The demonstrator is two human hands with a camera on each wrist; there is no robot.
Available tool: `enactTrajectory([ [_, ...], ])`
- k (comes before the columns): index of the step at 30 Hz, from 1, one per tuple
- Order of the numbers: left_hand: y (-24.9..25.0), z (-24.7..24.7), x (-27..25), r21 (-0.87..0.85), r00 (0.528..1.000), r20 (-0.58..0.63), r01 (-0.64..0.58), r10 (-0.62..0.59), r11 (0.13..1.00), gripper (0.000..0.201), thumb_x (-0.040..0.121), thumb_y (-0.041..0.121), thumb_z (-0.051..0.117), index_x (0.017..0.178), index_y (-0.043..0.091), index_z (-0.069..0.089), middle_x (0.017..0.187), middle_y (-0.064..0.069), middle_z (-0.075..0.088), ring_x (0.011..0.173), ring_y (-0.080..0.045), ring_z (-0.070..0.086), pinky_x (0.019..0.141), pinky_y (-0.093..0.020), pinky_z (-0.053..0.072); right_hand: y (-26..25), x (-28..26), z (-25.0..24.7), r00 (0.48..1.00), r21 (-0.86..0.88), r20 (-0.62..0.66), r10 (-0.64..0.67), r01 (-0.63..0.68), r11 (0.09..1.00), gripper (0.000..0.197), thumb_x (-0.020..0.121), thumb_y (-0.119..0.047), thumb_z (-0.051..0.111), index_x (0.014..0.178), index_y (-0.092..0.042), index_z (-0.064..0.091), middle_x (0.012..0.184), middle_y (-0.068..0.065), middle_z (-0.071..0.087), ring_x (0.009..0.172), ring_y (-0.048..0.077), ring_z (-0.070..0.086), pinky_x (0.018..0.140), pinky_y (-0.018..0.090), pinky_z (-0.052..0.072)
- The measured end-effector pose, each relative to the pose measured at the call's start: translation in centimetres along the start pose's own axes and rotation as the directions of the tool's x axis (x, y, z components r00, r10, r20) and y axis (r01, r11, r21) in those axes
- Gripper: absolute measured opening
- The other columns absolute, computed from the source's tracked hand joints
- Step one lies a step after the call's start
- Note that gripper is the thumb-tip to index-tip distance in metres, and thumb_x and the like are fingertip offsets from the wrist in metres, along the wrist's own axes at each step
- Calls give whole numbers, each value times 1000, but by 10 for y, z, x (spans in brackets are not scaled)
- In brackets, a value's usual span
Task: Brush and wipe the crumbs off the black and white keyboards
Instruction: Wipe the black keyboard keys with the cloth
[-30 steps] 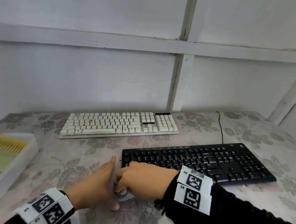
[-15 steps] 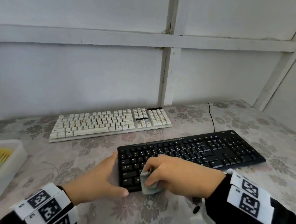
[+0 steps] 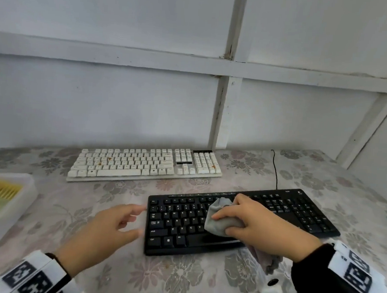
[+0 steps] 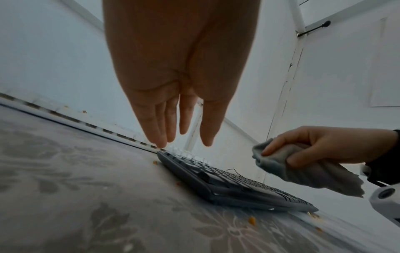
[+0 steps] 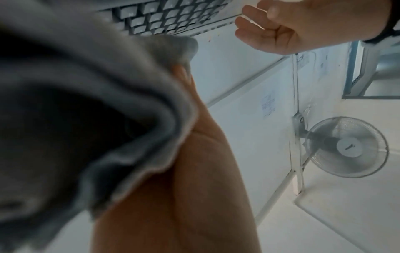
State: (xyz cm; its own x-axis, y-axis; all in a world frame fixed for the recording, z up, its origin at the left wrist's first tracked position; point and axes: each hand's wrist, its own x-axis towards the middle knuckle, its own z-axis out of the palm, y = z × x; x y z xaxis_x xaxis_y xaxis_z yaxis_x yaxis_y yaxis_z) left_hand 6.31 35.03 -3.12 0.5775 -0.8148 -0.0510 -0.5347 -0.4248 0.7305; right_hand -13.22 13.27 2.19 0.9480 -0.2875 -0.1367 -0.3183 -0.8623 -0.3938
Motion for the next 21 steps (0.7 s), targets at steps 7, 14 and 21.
enactTrajectory([
  [7, -14, -23, -39, -7, 987, -157, 27, -28, 1000, 31, 85, 22, 66, 109, 37, 56, 111, 20, 57, 101, 2, 57, 84, -7, 41, -23, 7, 7, 999, 15, -37, 0, 0, 1000, 46, 90, -26, 57, 134, -37, 48, 94, -12, 36, 89, -1, 37, 76, -1, 30],
  [14, -46, -100, -77, 101, 963, -265, 66, -37, 993, 32, 83, 23, 67, 94, 48, 51, 101, 27, 55, 92, 9, 56, 74, 0, 40, -104, 38, 8, 992, 73, 46, -117, 114, 991, 45, 92, -28, 53, 136, -36, 47, 108, -8, 49, 96, 2, 48, 80, 8, 36],
  [21, -108, -190, -88, 165, 913, -363, 262, -188, 951, 38, 83, 22, 68, 120, 24, 60, 118, 7, 60, 107, -13, 55, 87, -24, 41, -218, 114, 44, 967, 297, 90, -238, 202, 933, 53, 92, -27, 57, 142, -30, 41, 97, -23, 39, 96, 2, 44, 74, 5, 36],
])
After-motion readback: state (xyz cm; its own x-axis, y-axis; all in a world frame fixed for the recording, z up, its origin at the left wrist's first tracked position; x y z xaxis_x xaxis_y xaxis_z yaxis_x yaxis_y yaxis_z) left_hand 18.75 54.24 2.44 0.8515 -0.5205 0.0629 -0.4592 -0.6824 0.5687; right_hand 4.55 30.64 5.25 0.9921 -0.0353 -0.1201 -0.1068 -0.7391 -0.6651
